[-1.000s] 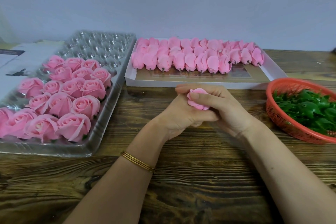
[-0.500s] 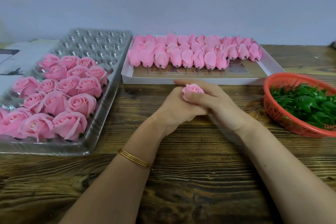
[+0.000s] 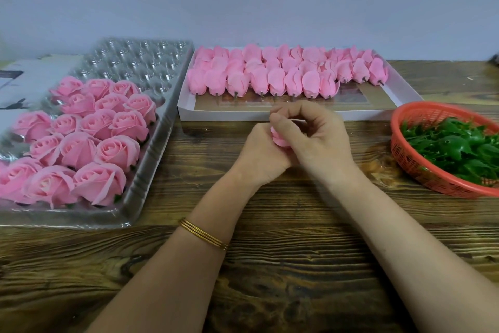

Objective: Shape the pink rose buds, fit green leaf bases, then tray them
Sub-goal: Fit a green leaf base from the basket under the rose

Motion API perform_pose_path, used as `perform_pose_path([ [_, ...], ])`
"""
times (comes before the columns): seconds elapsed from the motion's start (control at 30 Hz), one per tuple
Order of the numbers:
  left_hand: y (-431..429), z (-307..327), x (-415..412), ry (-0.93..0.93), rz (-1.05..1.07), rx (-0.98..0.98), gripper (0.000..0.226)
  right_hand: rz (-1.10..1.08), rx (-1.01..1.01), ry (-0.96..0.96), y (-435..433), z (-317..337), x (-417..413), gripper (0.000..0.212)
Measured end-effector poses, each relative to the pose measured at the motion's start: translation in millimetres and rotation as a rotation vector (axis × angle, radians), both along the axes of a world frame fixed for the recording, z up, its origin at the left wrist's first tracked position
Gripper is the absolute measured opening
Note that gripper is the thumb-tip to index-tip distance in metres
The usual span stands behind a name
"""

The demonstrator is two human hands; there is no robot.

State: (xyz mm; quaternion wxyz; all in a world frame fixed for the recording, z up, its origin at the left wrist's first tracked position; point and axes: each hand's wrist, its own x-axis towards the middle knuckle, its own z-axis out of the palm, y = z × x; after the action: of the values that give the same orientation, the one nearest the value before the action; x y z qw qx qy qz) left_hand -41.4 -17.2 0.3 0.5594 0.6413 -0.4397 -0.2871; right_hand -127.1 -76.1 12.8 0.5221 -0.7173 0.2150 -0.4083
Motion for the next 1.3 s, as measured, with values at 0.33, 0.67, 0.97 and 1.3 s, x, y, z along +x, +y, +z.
perform_pose_path([
  [0.33, 0, 1, -3, -0.003, 0.039, 0.034, 0.025, -0.058, -0.06, 0.11, 1, -5, -2, 0.013],
  [0.67, 3, 7, -4, -0.019, 0.037, 0.022, 0.007, 0.091, 0.075, 0.107, 4, 0, -4, 0.034],
  [0.97, 3, 4, -3, 0.075, 0.043, -0.002, 0.025, -0.032, 0.178, -0.095, 0, 5, -3, 0.025],
  [1.3, 2, 2, -2, -0.046, 0.037, -0.021, 0.032, -0.08, -0.053, 0.01, 2, -5, 1, 0.008],
])
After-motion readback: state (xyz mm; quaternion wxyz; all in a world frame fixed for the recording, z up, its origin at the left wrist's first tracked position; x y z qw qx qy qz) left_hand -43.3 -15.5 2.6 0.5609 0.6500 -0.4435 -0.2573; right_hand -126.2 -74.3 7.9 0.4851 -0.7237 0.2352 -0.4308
